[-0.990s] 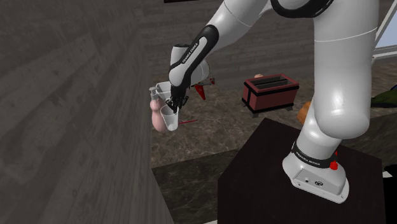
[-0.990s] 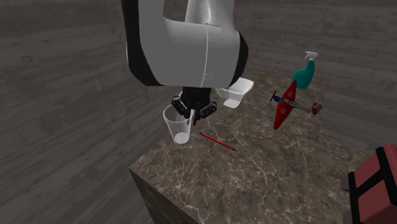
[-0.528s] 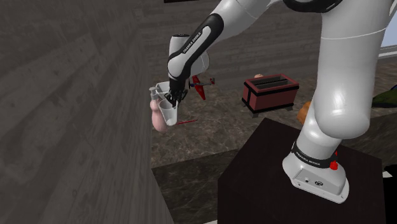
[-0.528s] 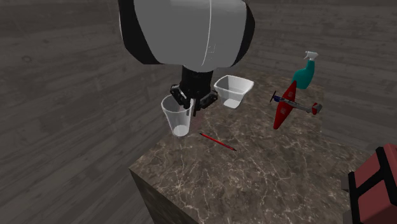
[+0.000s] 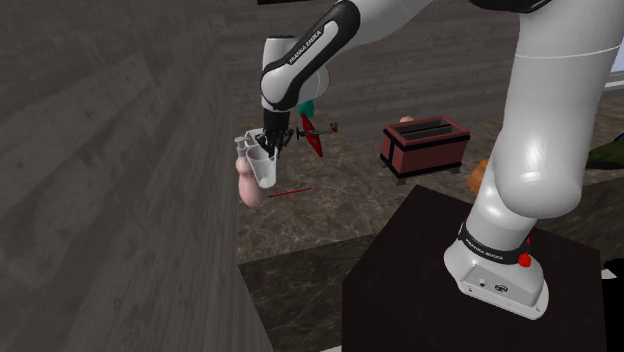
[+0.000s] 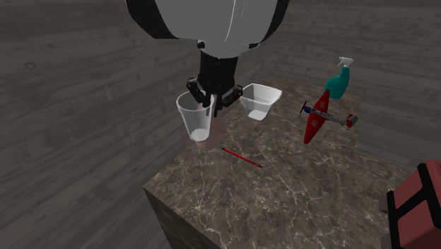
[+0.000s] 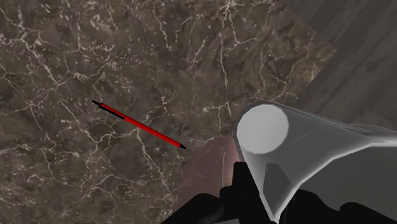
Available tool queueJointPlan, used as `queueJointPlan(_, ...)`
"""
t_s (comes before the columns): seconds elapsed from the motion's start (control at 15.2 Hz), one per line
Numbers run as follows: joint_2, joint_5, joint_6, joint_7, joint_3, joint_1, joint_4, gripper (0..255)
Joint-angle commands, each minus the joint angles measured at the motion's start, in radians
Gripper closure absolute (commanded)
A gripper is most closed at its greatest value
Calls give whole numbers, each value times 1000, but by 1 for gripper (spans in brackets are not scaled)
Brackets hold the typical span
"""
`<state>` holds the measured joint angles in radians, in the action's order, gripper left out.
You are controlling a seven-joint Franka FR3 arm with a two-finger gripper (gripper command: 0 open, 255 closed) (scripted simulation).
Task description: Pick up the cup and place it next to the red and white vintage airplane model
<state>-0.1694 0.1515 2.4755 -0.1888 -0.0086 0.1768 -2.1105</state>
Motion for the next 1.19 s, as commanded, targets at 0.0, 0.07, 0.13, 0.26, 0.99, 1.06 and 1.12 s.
queueJointPlan(0.0, 16, -4, -25, -4, -1, 0, 9, 255)
queueJointPlan(0.07, 24, -6, -38, -6, -2, 0, 14, 255)
queueJointPlan(0.13, 24, -6, -38, -7, -2, 0, 14, 255)
queueJointPlan(0.26, -7, 9, -47, 45, -16, -28, 49, 255)
queueJointPlan(0.99, -227, 82, -142, 287, -69, -188, 332, 255)
queueJointPlan(1.06, -251, 87, -155, 304, -72, -203, 366, 255)
queueJointPlan(1.12, -276, 92, -168, 321, -74, -218, 401, 255)
